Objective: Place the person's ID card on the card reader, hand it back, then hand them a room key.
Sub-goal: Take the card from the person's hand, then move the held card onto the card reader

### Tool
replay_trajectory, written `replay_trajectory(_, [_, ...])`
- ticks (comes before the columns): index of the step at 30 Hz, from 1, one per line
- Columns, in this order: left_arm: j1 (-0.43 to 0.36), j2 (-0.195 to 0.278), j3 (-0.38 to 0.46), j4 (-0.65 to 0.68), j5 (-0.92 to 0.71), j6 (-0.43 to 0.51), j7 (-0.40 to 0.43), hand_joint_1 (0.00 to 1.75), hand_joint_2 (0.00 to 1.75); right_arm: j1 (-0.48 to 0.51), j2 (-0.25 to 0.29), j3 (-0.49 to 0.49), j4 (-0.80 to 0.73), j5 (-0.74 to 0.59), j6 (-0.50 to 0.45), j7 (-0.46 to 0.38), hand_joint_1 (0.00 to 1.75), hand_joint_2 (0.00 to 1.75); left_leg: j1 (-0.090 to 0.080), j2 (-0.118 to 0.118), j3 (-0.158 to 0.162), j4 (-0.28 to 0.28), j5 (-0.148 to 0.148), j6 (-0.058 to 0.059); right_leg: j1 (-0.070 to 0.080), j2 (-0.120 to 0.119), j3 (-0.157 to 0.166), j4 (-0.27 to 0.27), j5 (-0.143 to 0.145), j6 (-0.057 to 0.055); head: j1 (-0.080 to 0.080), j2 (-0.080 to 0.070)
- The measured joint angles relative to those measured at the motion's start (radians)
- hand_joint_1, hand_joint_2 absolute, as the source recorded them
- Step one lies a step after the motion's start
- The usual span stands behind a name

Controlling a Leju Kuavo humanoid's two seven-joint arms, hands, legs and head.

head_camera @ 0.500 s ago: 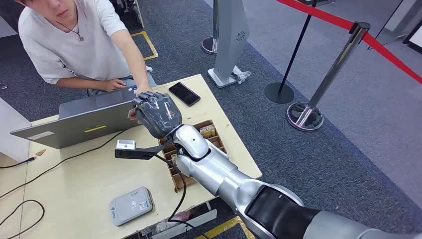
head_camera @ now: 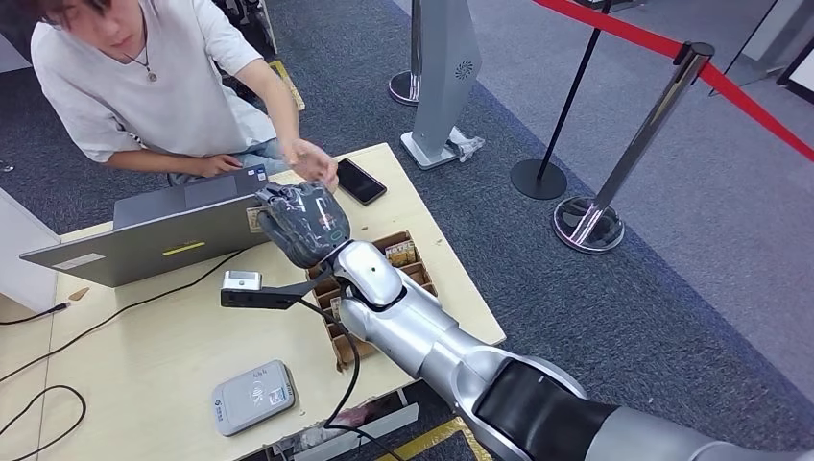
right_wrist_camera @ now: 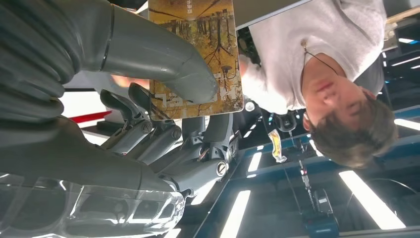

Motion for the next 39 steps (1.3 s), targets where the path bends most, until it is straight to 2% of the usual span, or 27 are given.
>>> replay_trajectory(3, [0.001, 0.000, 0.000, 0.000, -0.001, -0.001, -0.001, 0.00, 0.00, 0.009, 0.000, 0.000, -0.023, -0.069, 0.023, -0.047, 1.75, 1.75, 0.000, 0.000, 0.000, 0.000, 0.000, 0.000, 0.000, 0.000, 0.000, 0.000, 0.000, 0.000, 0.000, 0.000])
replay_trajectory(7, [0.002, 0.002, 0.000, 0.000, -0.002, -0.002, -0.001, 0.00, 0.00, 0.038, 0.004, 0.001, -0.096, -0.187, 0.111, -0.108, 1.75, 1.75, 0.000, 0.000, 0.000, 0.000, 0.000, 0.000, 0.000, 0.000, 0.000, 0.000, 0.000, 0.000, 0.000, 0.000])
replay_trajectory(12, [0.002, 0.002, 0.000, 0.000, -0.002, -0.004, -0.004, 0.00, 0.00, 0.076, 0.006, 0.030, -0.216, -0.424, 0.342, -0.166, 1.75, 1.75, 0.000, 0.000, 0.000, 0.000, 0.000, 0.000, 0.000, 0.000, 0.000, 0.000, 0.000, 0.000, 0.000, 0.000])
replay_trajectory(16, [0.002, 0.003, 0.000, 0.000, -0.003, -0.007, -0.010, 0.00, 0.00, 0.089, 0.005, 0.071, -0.280, -0.626, 0.535, -0.178, 1.75, 1.75, 0.000, 0.000, 0.000, 0.000, 0.000, 0.000, 0.000, 0.000, 0.000, 0.000, 0.000, 0.000, 0.000, 0.000])
replay_trajectory(21, [0.001, 0.005, 0.000, 0.000, -0.004, -0.011, -0.011, 0.00, 0.00, 0.092, 0.000, 0.104, -0.306, -0.725, 0.619, -0.179, 1.75, 1.75, 0.000, 0.000, 0.000, 0.000, 0.000, 0.000, 0.000, 0.000, 0.000, 0.000, 0.000, 0.000, 0.000, 0.000])
replay_trajectory(25, [-0.001, 0.007, 0.000, 0.000, -0.008, -0.015, -0.010, 0.00, 0.00, 0.089, -0.002, 0.133, -0.290, -0.862, 0.741, -0.164, 1.75, 1.75, 0.000, 0.000, 0.000, 0.000, 0.000, 0.000, 0.000, 0.000, 0.000, 0.000, 0.000, 0.000, 0.000, 0.000])
replay_trajectory(29, [-0.005, 0.008, 0.000, 0.000, -0.014, -0.016, -0.002, 0.00, 0.00, 0.071, -0.002, 0.175, -0.214, -0.922, 0.783, -0.133, 1.75, 1.75, 0.000, 0.000, 0.000, 0.000, 0.000, 0.000, 0.000, 0.000, 0.000, 0.000, 0.000, 0.000, 0.000, 0.000])
replay_trajectory(34, [-0.011, 0.008, -0.017, 0.000, -0.045, -0.039, 0.116, 0.00, 0.00, 0.022, 0.002, 0.247, -0.083, -0.933, 0.799, -0.115, 1.75, 1.75, 0.000, 0.000, 0.000, 0.000, 0.000, 0.000, 0.000, 0.000, 0.000, 0.000, 0.000, 0.000, 0.000, 0.000])
replay_trajectory(39, [-0.014, 0.008, -0.028, 0.000, -0.054, -0.045, 0.129, 0.00, 0.00, -0.004, 0.014, 0.291, -0.006, -0.933, 0.785, -0.102, 1.75, 1.75, 0.000, 0.000, 0.000, 0.000, 0.000, 0.000, 0.001, 0.000, 0.000, 0.000, 0.000, 0.000, 0.000, 0.000])
